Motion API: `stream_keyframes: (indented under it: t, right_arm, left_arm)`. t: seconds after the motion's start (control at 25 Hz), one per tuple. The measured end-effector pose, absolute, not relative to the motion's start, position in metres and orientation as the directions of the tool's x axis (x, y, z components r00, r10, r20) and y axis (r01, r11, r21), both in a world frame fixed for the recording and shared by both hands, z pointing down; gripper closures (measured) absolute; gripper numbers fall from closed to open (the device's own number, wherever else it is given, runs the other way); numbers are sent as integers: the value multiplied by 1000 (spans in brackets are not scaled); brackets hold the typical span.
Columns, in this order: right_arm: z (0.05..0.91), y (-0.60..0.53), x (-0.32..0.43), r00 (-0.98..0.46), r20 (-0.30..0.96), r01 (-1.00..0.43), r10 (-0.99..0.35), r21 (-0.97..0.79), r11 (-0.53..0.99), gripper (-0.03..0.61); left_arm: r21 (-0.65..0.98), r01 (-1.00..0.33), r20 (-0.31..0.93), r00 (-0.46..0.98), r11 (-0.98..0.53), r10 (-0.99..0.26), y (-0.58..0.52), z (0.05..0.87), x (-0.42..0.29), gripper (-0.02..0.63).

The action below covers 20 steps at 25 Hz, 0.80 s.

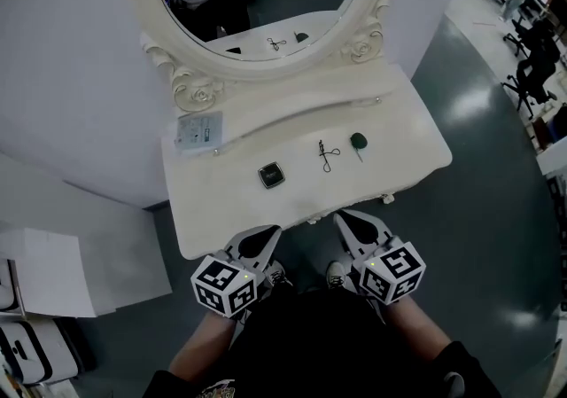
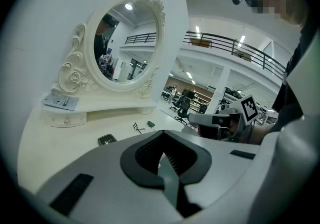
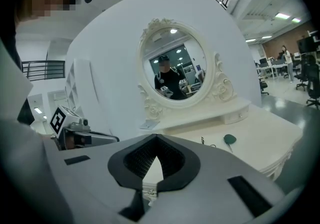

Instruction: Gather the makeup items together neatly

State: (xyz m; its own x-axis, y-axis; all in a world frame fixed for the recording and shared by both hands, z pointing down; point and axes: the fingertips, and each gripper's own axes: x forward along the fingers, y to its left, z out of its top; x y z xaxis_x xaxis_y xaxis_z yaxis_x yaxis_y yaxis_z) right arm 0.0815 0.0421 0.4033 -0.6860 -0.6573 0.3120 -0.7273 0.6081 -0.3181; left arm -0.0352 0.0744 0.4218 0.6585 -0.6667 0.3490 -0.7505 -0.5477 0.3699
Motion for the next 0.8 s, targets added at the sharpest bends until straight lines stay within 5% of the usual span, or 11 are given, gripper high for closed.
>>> stream_keyframes:
  t: [0.8]
  right_arm:
    - [435,-8,30,-499,362,-865,-787,-267,426,548]
  left_arm:
    - [409,-642,349,767,-648,-539,31,452,-102,606]
